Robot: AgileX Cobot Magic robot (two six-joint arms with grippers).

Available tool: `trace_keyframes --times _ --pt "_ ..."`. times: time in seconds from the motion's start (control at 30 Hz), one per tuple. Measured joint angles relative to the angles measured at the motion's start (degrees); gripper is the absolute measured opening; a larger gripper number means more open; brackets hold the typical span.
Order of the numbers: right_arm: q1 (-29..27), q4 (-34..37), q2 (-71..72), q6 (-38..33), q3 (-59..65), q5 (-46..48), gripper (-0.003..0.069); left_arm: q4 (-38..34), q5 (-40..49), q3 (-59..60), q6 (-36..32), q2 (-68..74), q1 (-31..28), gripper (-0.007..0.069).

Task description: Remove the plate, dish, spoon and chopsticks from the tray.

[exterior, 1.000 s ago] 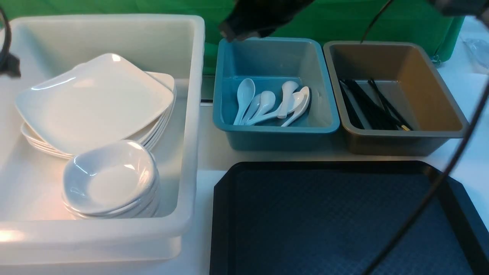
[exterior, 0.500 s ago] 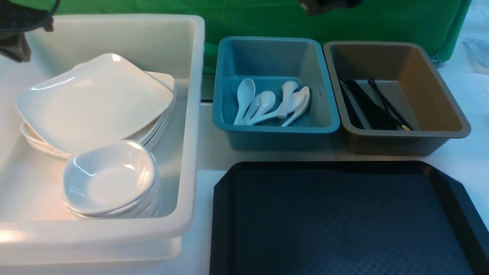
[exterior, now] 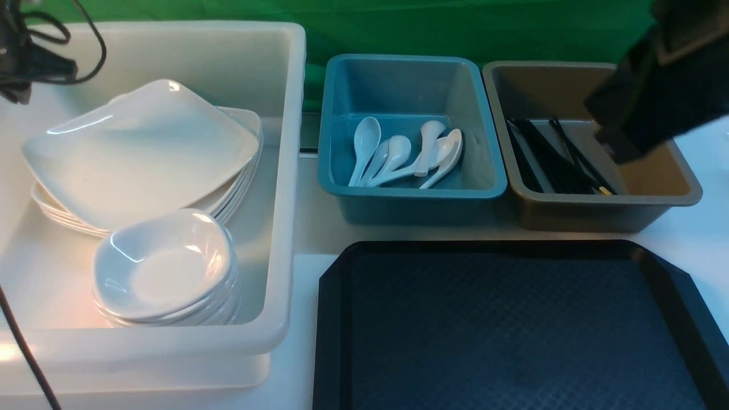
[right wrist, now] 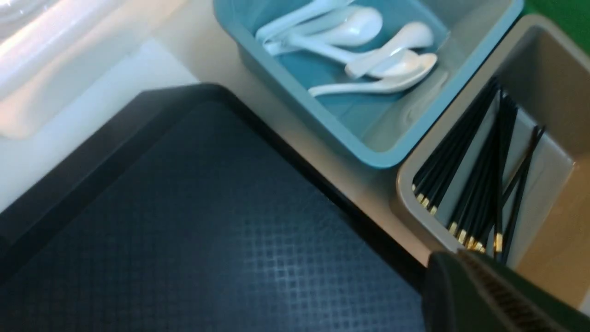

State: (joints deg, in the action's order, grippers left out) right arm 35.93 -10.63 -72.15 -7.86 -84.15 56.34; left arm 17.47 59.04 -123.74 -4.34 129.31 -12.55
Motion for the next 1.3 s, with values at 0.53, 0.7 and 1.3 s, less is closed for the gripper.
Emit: trace_keyframes --times 0.53,0.7,1.3 --pt "0.0 -0.1 5.9 0.8 1.5 -0.3 0.0024 -3.9 -1.9 0.0 -2.5 5.0 -3.0 0.0017" --pt "0.0 -0.1 5.9 0.8 1.5 -0.3 0.0024 -4.8 0.2 0.0 -3.5 5.2 -3.0 0.0017" --pt "0.0 -0.2 5.9 0.6 1.6 -3.3 0.0024 -3.7 10.6 -0.5 1.4 1.3 -2.9 0.0017"
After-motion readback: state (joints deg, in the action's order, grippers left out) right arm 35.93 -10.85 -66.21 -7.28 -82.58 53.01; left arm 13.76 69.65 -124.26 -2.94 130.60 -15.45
